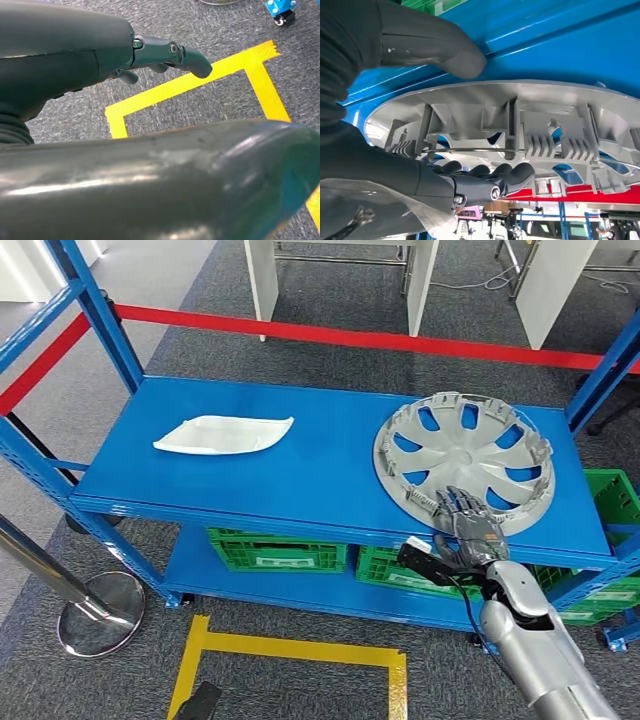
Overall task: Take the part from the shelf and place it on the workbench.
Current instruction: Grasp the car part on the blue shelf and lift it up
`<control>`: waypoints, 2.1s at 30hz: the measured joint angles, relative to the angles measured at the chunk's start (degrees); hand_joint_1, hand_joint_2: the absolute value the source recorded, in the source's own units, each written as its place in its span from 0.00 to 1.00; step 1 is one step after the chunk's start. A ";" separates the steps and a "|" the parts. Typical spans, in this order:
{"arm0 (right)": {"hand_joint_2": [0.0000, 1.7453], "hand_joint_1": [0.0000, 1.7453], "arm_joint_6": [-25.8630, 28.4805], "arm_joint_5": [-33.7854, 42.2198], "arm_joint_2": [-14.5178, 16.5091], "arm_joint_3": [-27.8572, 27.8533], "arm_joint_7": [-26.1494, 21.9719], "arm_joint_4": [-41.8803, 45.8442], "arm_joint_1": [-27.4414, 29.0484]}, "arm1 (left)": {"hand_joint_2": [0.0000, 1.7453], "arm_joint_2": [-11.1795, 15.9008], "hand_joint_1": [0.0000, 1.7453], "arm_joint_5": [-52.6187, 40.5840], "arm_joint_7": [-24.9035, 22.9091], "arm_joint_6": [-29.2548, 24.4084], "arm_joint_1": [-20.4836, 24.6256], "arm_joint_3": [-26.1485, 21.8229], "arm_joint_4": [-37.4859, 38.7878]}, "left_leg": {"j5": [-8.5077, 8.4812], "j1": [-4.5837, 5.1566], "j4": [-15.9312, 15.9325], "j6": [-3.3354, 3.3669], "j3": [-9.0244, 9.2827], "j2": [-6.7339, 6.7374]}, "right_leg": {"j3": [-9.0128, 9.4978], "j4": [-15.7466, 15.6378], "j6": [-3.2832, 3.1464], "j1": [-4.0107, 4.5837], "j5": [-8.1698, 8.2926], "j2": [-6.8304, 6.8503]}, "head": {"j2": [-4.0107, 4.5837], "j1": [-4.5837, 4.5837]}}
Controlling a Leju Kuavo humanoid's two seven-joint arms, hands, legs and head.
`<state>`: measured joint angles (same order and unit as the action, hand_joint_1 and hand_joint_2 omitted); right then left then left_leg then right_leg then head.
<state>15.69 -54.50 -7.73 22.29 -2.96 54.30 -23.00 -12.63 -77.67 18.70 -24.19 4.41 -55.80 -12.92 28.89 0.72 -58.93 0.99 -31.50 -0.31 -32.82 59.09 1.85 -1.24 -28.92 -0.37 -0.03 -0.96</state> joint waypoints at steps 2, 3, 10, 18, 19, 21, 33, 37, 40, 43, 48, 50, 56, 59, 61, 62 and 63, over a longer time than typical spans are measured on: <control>1.00 0.00 -0.31 0.03 0.01 -0.07 0.04 -0.14 -0.12 | 0.00 -0.01 0.00 0.00 0.00 -0.02 0.00 0.00 0.00 | 0.00 0.00 0.00 0.00 0.01 0.00 | 0.01 0.00 0.00 0.00 0.00 0.00 | 0.00 0.00; 1.00 0.00 -0.42 0.07 0.01 -0.08 0.05 -0.21 -0.19 | 0.00 -0.01 0.00 -0.01 -0.01 -0.03 0.00 0.00 0.00 | 0.00 0.00 0.00 0.00 0.01 0.00 | 0.02 0.00 0.00 0.00 0.00 0.00 | 0.00 0.00; 1.00 0.00 -1.08 0.75 0.01 -0.17 0.05 -0.54 -0.71 | 0.00 -0.04 0.00 -0.01 -0.02 -0.13 0.00 -0.01 0.00 | -0.01 0.00 0.00 0.00 0.03 0.00 | 0.03 0.00 0.00 0.00 0.01 0.00 | 0.00 -0.01; 1.00 0.00 -1.40 1.43 0.01 -1.03 0.05 -1.06 -1.07 | 0.00 -0.04 0.00 -0.07 -0.02 -0.14 0.00 -0.01 0.00 | -0.01 0.00 0.00 0.00 0.02 0.00 | 0.03 0.00 0.00 0.00 0.01 0.00 | 0.00 -0.01; 1.00 0.00 -1.56 1.61 0.00 -1.11 0.04 -1.16 -1.19 | 0.00 -0.04 0.00 -0.10 -0.02 -0.13 0.00 -0.01 0.00 | -0.01 0.00 0.00 0.00 0.02 0.00 | 0.03 0.00 0.00 0.00 0.01 0.00 | 0.00 -0.01; 1.00 0.00 -2.07 2.14 -0.01 -1.35 -0.02 -1.47 -1.59 | 0.00 -0.03 0.00 -0.18 -0.02 -0.12 0.00 0.00 0.00 | -0.01 0.00 0.00 0.00 0.02 0.00 | 0.02 0.00 0.00 0.00 0.01 0.00 | 0.00 -0.01; 1.00 0.00 -4.14 4.30 -0.78 -2.97 -0.31 -4.50 -5.09 | 0.00 0.04 0.00 -0.47 -0.02 -0.07 -0.01 0.00 0.00 | -0.01 0.00 -0.01 0.00 0.02 0.00 | 0.02 0.00 0.00 0.00 0.02 0.00 | 0.00 0.00; 1.00 0.00 -5.98 5.89 -1.08 -3.66 -1.48 -6.37 -6.56 | 0.00 0.05 0.00 -0.63 -0.02 -0.05 -0.01 0.00 0.00 | -0.01 0.00 -0.01 0.00 0.02 0.00 | 0.01 0.00 0.00 0.00 0.02 -0.01 | -0.01 -0.01; 1.00 0.01 -8.33 6.75 -1.27 -3.91 -2.23 -8.16 -8.00 | 0.00 0.07 0.00 -0.71 -0.02 -0.05 0.01 -0.01 0.00 | -0.01 0.00 -0.01 0.00 0.02 0.00 | 0.01 0.00 0.00 0.00 0.02 -0.01 | -0.01 -0.01; 1.00 0.77 -11.07 7.39 -1.66 -3.72 -2.94 -10.18 -9.65 | 0.00 0.07 0.00 -0.80 -0.02 -0.05 0.01 0.00 0.00 | -0.01 0.00 -0.01 0.00 0.04 0.00 | 0.03 0.00 0.00 0.00 0.02 0.00 | -0.01 -0.01; 1.00 1.00 -12.92 8.90 -2.10 -3.20 -4.52 -12.42 -11.10 | 0.00 0.04 0.00 -0.86 0.00 -0.06 0.00 -0.01 0.00 | -0.01 0.00 -0.03 0.00 0.08 0.00 | 0.09 0.00 0.01 0.00 0.03 0.00 | 0.00 0.01; 1.00 1.00 -13.09 9.19 -2.24 -2.95 -4.83 -12.73 -11.31 | 0.00 0.04 0.00 -0.86 0.01 -0.06 0.00 0.00 0.01 | -0.02 0.00 -0.04 0.00 0.10 0.00 | 0.12 0.00 0.02 0.00 0.04 0.00 | -0.01 0.00; 1.00 1.00 -13.46 9.54 -2.33 -2.44 -5.21 -13.40 -11.78 | 0.00 0.04 0.00 -0.85 0.01 -0.07 0.00 -0.01 0.02 | -0.01 0.00 -0.06 0.01 0.10 0.00 | 0.13 -0.01 0.02 0.00 0.04 0.01 | 0.00 -0.01; 1.00 1.00 -13.73 9.93 -2.33 -2.11 -5.28 -13.50 -11.93 | 0.00 0.04 0.00 -0.84 0.04 -0.10 0.00 -0.01 0.02 | -0.01 0.00 -0.06 0.01 0.10 0.00 | 0.12 0.00 0.02 0.00 0.04 0.01 | 0.00 -0.01; 1.00 1.00 -13.66 10.19 -2.33 -1.80 -5.26 -13.52 -12.02 | 0.00 0.04 0.00 -0.83 0.07 -0.14 0.01 -0.01 0.02 | -0.01 0.00 -0.06 0.01 0.11 0.00 | 0.12 0.00 0.02 0.00 0.04 0.01 | 0.00 0.00; 1.00 1.00 -13.60 10.30 -2.33 -1.63 -5.25 -13.52 -12.07 | 0.00 0.04 0.00 -0.80 0.08 -0.15 0.01 -0.01 0.02 | -0.01 0.00 -0.06 0.01 0.10 0.00 | 0.12 0.00 0.02 0.00 0.04 0.01 | 0.00 0.00; 1.00 1.00 -13.53 10.40 -2.34 -1.46 -5.23 -13.53 -12.09 | 0.00 0.03 0.00 -0.77 0.09 -0.15 0.01 -0.01 0.02 | -0.01 0.00 -0.06 0.01 0.10 0.00 | 0.12 0.00 0.02 0.01 0.04 0.01 | 0.01 0.00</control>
<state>2.16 -44.10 -10.07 20.83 -8.19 40.77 -35.09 -12.60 -78.44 18.79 -24.34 4.42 -55.80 -12.90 28.88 0.72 -58.99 0.99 -31.40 -0.31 -32.69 59.08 1.87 -1.24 -28.88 -0.37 -0.02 -0.96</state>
